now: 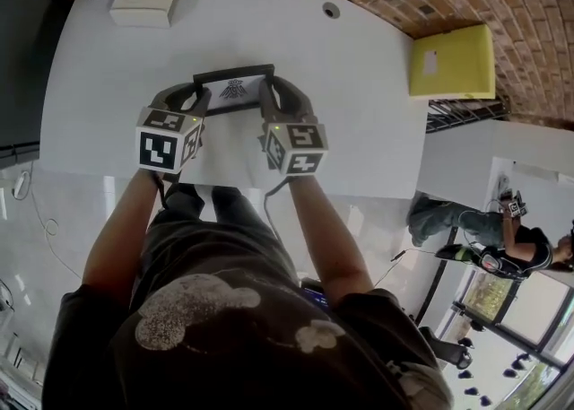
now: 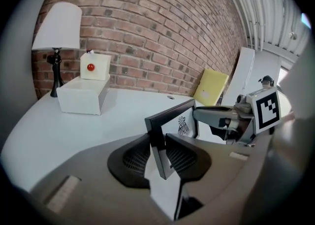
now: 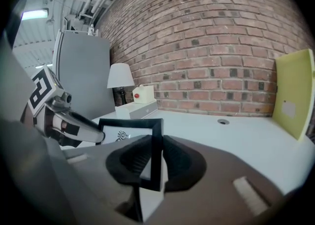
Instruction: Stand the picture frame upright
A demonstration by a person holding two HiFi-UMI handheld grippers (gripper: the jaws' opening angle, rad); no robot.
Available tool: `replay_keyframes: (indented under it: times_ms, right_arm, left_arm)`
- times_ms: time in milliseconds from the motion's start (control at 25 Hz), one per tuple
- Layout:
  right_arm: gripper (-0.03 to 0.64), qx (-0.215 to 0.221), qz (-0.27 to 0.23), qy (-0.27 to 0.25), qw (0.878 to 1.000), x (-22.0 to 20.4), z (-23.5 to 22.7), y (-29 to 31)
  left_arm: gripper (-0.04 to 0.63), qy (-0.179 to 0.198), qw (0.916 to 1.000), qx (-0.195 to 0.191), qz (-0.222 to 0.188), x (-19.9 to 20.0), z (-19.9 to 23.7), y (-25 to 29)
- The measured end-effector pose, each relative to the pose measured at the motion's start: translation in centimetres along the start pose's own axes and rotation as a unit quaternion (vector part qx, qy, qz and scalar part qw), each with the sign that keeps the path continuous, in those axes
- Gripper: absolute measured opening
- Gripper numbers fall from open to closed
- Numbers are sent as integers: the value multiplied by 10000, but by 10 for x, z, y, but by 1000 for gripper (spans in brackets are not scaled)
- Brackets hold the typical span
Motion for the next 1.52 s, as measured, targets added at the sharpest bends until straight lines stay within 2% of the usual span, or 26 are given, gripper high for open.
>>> replay_keyframes:
  times_ms: [400, 640, 760, 920, 1080, 1280, 1520]
  right_arm:
    - [77, -398, -367, 147, 9984, 37, 9, 1]
    - [78, -528, -383, 56, 9979, 51, 6, 12]
    - [78, -578, -387, -32, 9976, 57, -2, 22]
    - [78, -567, -453, -140, 9973, 69, -22, 46]
    - [78, -501, -595, -126, 9969, 83, -49, 71]
    - [78, -526, -788, -61, 9955, 105, -96, 106]
    - [78, -566, -859, -86, 9947, 114, -139, 151]
  left_arm:
    - [104, 960, 9947, -85, -365, 48, 17, -14]
    - [103, 1347, 9892, -114, -562, 70, 28, -6]
    - [100, 1420, 9878, -34, -637, 83, 33, 5]
    - [98, 1774, 9803, 230, -837, 111, 43, 27]
    - [98, 1779, 9785, 447, -939, 139, 48, 53]
    - [100, 1979, 9712, 660, -1149, 183, 51, 97]
    - [99, 2112, 9674, 811, -1139, 216, 64, 150]
Point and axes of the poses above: the fingertips, and each gripper's own axes: y forward along the fingers, z to its left, x out of its top, the point moved 1 cm from there along -y, backward along the fingers, and after that the axes turned 3 degrees about -y, right-handed, at the moved point
